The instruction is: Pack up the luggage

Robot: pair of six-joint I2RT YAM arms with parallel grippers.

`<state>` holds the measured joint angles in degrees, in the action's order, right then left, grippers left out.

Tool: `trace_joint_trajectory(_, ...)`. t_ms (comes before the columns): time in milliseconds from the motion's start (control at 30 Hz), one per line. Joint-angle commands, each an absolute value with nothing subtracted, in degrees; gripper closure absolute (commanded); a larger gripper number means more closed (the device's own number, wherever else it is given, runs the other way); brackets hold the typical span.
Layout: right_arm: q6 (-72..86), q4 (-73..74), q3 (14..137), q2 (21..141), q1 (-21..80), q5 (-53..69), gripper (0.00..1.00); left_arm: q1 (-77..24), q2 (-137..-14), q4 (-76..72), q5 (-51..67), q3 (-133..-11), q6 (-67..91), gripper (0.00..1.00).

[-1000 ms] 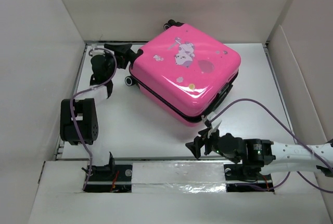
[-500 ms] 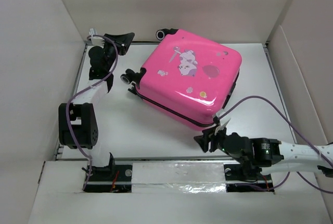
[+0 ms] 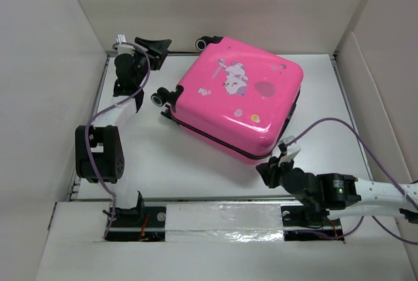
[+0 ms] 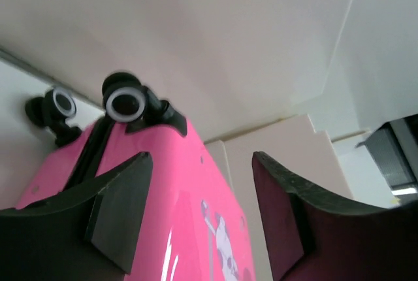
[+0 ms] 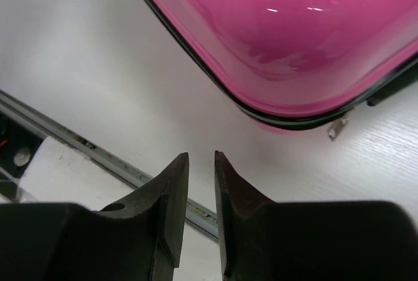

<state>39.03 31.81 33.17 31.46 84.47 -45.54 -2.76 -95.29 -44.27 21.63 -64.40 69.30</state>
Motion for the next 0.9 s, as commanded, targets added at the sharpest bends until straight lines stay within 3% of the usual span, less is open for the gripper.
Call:
trace_joint_trajectory(0, 45.25, 38.99, 36.12, 30.15, 84.9, -52.11, 0.76, -2.55, -88.34, -41.15, 17.77, -72.58, 59.63, 0.39)
trace_joint_trajectory(100, 48.6, 40.96, 35.16, 28.65, 84.9, -53.79, 0.94, -4.55, -81.84, -36.04, 14.34, -78.21, 51.63, 0.39)
trace_joint_trajectory(200, 46.33, 36.05, 32.79, 29.35, 84.9, -52.3, 1.0, -9.12, -74.2, -35.77, 11.79, -77.35, 46.77, 0.59)
trace_joint_trajectory(233, 44.4, 34.73, 32.61, 29.96, 84.9, -51.86, 1.0, -14.01, -70.53, -36.29, 11.34, -74.04, 44.5, 0.72)
trace_joint_trajectory(400, 42.63, 35.06, 36.82, 37.42, 84.9, -51.59, 1.0, -36.06, -64.44, -45.51, 7.67, -54.55, 41.4, 1.0)
trace_joint_trajectory(533, 39.75, 34.29, 36.04, 37.8, 84.9, -50.46, 1.0, -45.15, -58.12, -50.62, -2.96, -40.74, 39.12, 1.0)
trace_joint_trajectory(700, 38.48, 19.88, 25.33, 31.91, 84.9, -45.44, 1.0, -66.56, -48.7, -36.57, -21.92, -37.01, 26.99, 1.0)
trace_joint_trajectory(867, 47.11, 19.52, 20.57, 28.65, 83.67, -45.88, 1.0, -76.28, -47.9, -32.26, -30.23, -27.35, 29.87, 1.0)
